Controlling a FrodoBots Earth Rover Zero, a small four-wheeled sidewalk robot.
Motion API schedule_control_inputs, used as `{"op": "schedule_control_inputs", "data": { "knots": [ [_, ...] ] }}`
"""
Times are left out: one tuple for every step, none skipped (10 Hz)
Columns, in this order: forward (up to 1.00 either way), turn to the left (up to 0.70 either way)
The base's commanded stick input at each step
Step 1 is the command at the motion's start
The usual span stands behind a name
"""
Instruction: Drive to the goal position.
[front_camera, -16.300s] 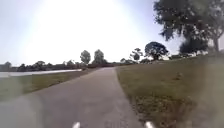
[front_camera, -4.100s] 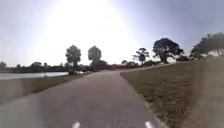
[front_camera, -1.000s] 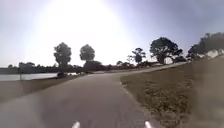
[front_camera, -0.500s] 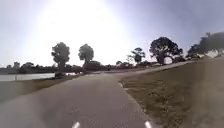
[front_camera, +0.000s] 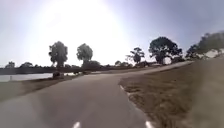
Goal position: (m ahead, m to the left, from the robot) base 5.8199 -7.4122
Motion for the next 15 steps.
{"op": "schedule_control_inputs", "data": {
  "knots": [
    [1.0,0.02],
    [1.0,0.03],
    [1.0,0.04],
    [1.0,0.32],
    [1.0,0.4],
    [1.0,0.4],
    [1.0,0.18],
    [1.0,0.01],
    [1.0,0.0],
    [1.0,0.0],
    [1.0,0.0],
    [1.0,0.0],
    [1.0,0.0],
    [1.0,0.0],
    [1.0,0.0]
  ]
}}
